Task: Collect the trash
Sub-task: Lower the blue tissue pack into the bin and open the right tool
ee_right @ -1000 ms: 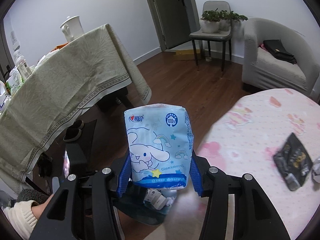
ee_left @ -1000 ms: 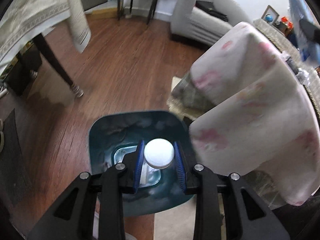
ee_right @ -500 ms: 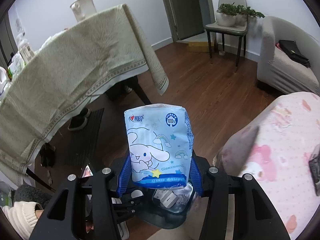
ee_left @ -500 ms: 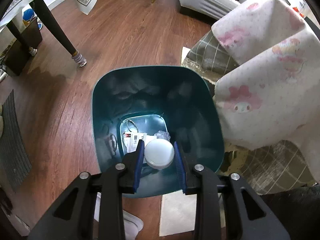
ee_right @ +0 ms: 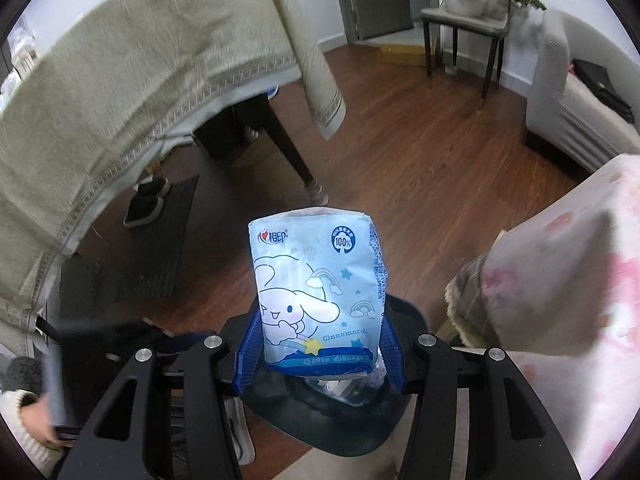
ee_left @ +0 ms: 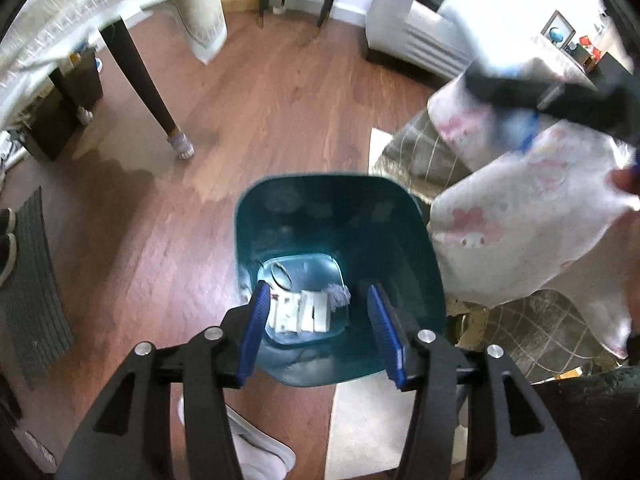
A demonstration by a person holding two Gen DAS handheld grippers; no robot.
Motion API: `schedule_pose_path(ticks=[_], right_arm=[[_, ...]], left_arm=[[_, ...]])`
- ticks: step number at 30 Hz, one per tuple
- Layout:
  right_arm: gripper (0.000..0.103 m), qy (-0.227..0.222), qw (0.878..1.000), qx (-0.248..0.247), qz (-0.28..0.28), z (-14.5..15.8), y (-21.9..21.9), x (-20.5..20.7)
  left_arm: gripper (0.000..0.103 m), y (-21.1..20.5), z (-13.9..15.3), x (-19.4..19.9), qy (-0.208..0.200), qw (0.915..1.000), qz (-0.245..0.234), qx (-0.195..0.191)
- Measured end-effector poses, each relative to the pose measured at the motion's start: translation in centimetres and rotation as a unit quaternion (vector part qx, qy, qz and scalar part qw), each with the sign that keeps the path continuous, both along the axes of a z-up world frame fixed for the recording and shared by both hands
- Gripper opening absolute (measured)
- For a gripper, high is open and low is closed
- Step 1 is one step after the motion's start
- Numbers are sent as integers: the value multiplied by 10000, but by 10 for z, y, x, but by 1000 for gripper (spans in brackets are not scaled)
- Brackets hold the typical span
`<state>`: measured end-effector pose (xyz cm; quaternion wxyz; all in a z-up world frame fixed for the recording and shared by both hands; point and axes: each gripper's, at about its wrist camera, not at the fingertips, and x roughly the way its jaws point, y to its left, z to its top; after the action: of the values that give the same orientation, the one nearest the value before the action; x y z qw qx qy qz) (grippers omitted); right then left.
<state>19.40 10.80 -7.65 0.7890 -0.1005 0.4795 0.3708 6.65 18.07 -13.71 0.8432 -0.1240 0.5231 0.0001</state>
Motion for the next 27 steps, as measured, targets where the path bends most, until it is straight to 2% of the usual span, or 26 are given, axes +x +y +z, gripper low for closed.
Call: schedule_pose_path(ticks=[5, 11, 19, 22, 27], right_arm=[[52, 91, 9997, -223, 72, -20, 15, -5], [52, 176, 9984, -477, 251, -40, 27, -13], [52, 425, 9949, -838, 371, -77, 34, -18], [52, 564, 9933, -932, 381, -92, 35, -21], [52, 706, 9889, -1205, 509, -114, 39, -28]], left_arm=[[55, 14, 27, -12, -340, 9991, 219, 163], [52, 28, 52, -21, -597, 9969, 466, 217], [39, 37, 104, -27, -1181, 9910, 636, -52], [33, 39, 115, -31, -1306, 9894, 634, -41], [32, 44, 128, -36, -1398, 9878, 681, -30]])
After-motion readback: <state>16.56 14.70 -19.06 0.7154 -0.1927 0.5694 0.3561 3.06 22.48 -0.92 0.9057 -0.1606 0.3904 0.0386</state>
